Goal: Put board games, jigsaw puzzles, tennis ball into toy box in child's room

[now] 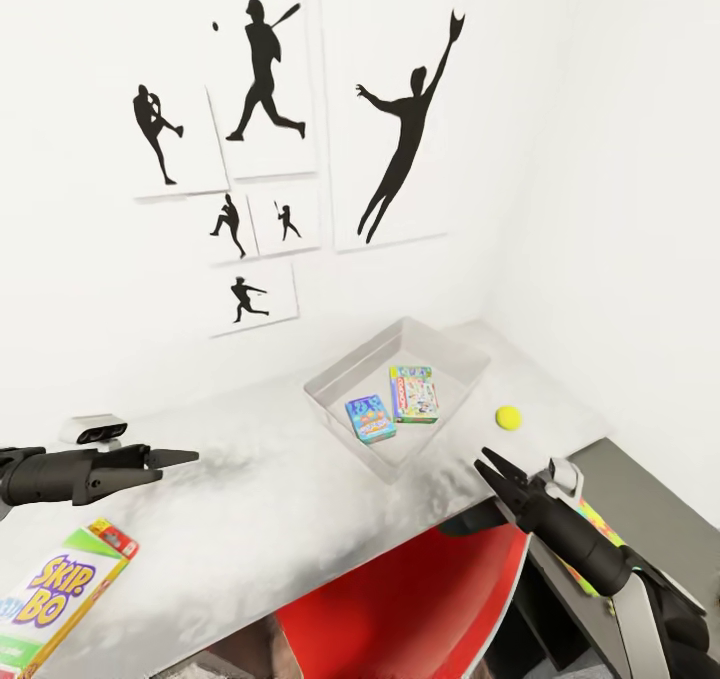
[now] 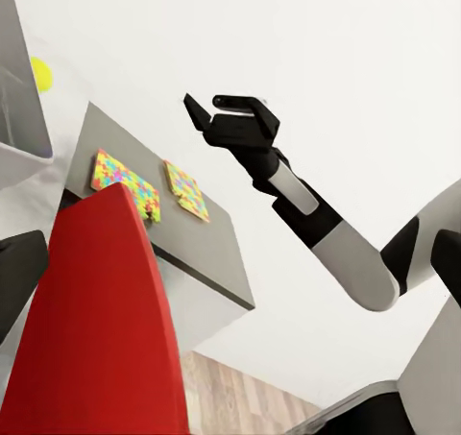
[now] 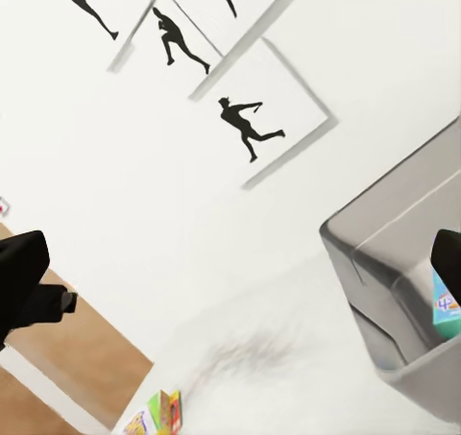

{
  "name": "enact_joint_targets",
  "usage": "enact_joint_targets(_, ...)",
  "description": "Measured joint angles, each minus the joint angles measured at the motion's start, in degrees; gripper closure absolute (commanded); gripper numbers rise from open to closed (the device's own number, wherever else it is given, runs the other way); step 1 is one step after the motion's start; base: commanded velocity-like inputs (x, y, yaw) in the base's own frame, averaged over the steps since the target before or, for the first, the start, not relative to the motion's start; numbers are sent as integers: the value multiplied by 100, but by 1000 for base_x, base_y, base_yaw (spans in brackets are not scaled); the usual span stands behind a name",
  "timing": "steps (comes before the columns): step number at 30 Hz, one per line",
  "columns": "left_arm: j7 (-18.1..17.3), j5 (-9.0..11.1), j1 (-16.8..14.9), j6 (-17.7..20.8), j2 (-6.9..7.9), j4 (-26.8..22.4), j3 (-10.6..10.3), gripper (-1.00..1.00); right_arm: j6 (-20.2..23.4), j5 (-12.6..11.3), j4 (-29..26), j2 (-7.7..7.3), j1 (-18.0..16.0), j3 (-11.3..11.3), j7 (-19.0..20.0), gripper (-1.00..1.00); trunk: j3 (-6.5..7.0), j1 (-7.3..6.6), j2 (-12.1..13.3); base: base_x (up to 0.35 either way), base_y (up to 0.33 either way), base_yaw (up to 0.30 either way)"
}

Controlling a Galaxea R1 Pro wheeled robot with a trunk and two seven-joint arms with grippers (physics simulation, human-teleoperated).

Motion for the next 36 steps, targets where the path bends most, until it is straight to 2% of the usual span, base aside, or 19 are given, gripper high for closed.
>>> enact_joint_targets(18, 0, -6, 0, -6, -1, 0, -2, -100, -94, 0, 0, 0, 8, -4, 26, -100, 172, -1, 0, -11, 0, 0)
enact_joint_targets(29, 0, -13, 1, -6, 0, 0, -3, -100, -106, 0, -1, 0, 9, -1, 25, -100, 277, -1, 0, -89, 0, 6)
enact_joint_targets(36, 0, -21, 1, -6, -2, 0, -8, -100, -379, 2, -13, 0, 13, 0, 21, -100, 344, 0, 1, -65, 0, 53)
